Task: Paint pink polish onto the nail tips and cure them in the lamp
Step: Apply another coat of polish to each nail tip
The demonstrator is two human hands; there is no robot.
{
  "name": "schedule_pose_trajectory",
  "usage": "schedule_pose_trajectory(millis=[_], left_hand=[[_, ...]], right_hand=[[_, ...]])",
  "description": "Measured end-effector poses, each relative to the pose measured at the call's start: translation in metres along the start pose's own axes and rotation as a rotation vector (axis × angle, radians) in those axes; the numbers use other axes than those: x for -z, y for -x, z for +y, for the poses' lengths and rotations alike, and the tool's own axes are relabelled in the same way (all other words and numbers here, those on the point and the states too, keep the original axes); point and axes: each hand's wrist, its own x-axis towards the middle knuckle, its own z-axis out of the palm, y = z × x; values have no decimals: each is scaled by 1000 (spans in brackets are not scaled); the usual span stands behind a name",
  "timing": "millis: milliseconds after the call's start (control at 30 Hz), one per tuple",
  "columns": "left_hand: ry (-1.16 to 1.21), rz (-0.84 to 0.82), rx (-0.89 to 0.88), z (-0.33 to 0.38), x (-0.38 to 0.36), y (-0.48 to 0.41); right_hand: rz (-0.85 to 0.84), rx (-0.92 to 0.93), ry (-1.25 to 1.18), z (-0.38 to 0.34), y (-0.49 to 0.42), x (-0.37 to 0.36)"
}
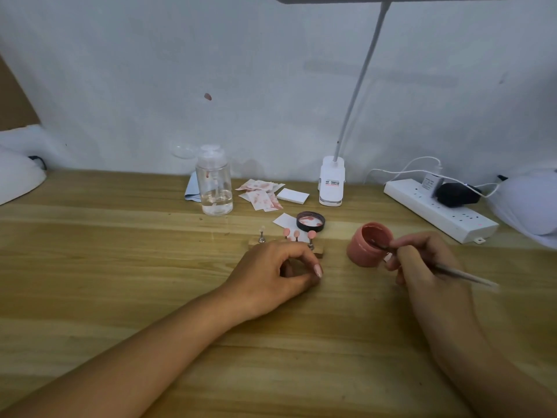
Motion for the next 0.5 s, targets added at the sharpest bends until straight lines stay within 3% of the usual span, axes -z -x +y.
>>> schedule_pose_trajectory(millis=[267,500], left_hand=[[7,0,-3,-1,-1,0],[29,-9,8,-3,0,-1]], right_hand=[[9,-14,16,5,-1,-3],[-7,88,-65,-2,4,-2]])
